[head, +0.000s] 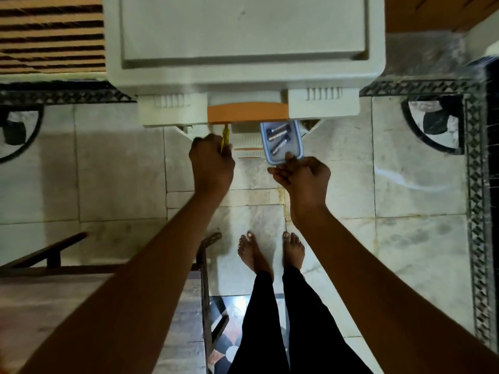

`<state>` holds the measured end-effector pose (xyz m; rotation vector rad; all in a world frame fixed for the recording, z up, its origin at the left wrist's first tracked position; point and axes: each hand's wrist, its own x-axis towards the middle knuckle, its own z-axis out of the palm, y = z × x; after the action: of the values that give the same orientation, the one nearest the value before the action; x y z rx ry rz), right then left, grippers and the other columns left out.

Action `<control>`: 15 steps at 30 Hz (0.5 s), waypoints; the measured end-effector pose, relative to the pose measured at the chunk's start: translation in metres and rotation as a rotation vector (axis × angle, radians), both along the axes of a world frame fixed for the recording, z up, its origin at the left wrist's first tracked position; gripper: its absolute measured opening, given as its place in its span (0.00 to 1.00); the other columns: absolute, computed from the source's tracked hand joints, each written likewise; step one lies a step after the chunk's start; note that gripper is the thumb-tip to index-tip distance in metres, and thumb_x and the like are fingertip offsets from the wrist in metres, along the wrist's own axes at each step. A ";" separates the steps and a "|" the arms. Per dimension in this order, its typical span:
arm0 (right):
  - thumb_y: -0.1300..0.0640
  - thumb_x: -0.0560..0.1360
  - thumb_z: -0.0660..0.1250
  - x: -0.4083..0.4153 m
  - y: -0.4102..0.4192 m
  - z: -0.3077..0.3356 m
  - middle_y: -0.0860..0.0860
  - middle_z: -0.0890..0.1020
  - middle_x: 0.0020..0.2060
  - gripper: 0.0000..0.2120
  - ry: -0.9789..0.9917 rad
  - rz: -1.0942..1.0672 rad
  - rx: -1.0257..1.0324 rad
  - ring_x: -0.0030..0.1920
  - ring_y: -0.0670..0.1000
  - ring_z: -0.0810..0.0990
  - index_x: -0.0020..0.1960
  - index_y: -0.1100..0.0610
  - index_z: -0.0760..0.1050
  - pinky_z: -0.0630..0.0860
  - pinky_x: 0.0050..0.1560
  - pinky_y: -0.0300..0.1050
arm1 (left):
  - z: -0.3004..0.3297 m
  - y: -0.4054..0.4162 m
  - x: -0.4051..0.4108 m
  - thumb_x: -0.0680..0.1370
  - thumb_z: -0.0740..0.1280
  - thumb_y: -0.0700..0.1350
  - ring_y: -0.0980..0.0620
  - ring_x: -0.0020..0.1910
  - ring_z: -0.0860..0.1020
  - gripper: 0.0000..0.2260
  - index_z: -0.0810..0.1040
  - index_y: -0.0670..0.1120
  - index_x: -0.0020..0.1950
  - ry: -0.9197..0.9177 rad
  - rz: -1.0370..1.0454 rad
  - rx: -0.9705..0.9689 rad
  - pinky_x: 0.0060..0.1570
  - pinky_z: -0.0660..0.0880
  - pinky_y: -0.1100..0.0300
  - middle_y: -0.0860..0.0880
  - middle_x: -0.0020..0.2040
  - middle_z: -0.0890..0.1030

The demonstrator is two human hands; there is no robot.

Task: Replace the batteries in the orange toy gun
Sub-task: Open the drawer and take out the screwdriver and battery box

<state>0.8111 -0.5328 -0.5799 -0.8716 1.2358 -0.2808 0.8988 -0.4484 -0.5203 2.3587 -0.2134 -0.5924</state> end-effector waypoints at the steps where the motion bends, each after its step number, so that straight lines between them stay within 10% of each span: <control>1: 0.63 0.82 0.69 -0.008 0.003 0.009 0.60 0.84 0.37 0.07 -0.009 0.011 -0.017 0.38 0.56 0.88 0.46 0.62 0.74 0.83 0.39 0.44 | -0.021 0.016 -0.003 0.81 0.61 0.37 0.28 0.58 0.76 0.13 0.80 0.27 0.55 -0.029 0.071 0.055 0.48 0.67 0.67 0.26 0.53 0.80; 4: 0.62 0.82 0.69 -0.031 0.013 0.040 0.62 0.84 0.37 0.06 -0.024 0.031 -0.047 0.37 0.58 0.88 0.50 0.65 0.76 0.83 0.39 0.44 | -0.026 0.053 -0.018 0.77 0.71 0.38 0.46 0.47 0.82 0.04 0.84 0.43 0.50 -0.039 0.243 0.057 0.51 0.77 0.57 0.41 0.48 0.83; 7: 0.63 0.82 0.70 -0.050 0.022 0.072 0.62 0.84 0.36 0.07 -0.030 0.040 -0.043 0.36 0.58 0.88 0.51 0.67 0.77 0.83 0.38 0.44 | 0.003 0.064 -0.047 0.77 0.72 0.37 0.56 0.41 0.81 0.05 0.84 0.45 0.49 -0.043 0.280 -0.065 0.46 0.76 0.67 0.47 0.48 0.82; 15: 0.62 0.82 0.69 -0.065 0.035 0.151 0.64 0.83 0.35 0.12 -0.108 0.061 -0.063 0.37 0.59 0.87 0.46 0.72 0.75 0.83 0.40 0.45 | 0.085 0.062 -0.058 0.77 0.75 0.41 0.55 0.42 0.82 0.05 0.84 0.49 0.50 -0.087 0.321 -0.253 0.41 0.78 0.67 0.51 0.46 0.83</control>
<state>0.7458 -0.4982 -0.4291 -0.9346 1.1038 -0.3150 0.8404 -0.3864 -0.4353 2.1147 0.0506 -0.2901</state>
